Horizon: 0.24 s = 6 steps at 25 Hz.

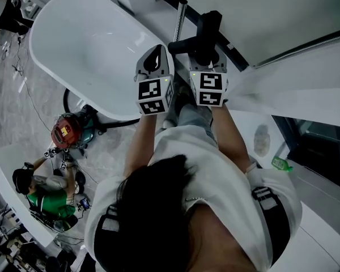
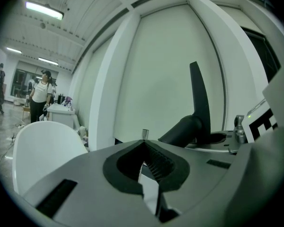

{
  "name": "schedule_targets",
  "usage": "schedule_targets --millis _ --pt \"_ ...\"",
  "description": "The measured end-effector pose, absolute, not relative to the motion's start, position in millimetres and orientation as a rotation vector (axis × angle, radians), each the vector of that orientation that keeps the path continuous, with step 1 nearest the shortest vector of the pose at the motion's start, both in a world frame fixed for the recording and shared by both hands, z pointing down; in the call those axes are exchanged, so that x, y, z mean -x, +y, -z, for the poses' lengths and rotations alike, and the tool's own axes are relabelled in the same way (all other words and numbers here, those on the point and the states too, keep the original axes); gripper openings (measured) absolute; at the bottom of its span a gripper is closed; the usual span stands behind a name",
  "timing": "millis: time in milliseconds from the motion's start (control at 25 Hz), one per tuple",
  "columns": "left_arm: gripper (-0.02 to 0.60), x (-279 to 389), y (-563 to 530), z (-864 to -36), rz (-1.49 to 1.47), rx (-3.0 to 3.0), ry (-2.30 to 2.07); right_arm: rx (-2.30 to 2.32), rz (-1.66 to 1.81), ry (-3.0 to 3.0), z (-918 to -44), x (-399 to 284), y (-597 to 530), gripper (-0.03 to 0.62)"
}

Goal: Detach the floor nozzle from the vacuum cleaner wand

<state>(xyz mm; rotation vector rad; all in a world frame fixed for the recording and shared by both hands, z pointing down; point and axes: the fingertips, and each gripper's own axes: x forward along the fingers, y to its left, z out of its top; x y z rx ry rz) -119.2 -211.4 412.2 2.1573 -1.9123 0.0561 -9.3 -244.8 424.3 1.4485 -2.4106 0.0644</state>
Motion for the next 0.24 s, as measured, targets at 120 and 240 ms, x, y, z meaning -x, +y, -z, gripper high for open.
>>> schedule_targets --millis 120,240 --pt "0.003 114 -214 -411 -0.070 -2.168 -1.912 -1.445 -0.063 -2.407 -423 7 -247 0.218" --pt "0.003 107 -216 -412 -0.110 -2.189 -1.923 -1.438 -0.050 -2.398 -422 4 -248 0.218"
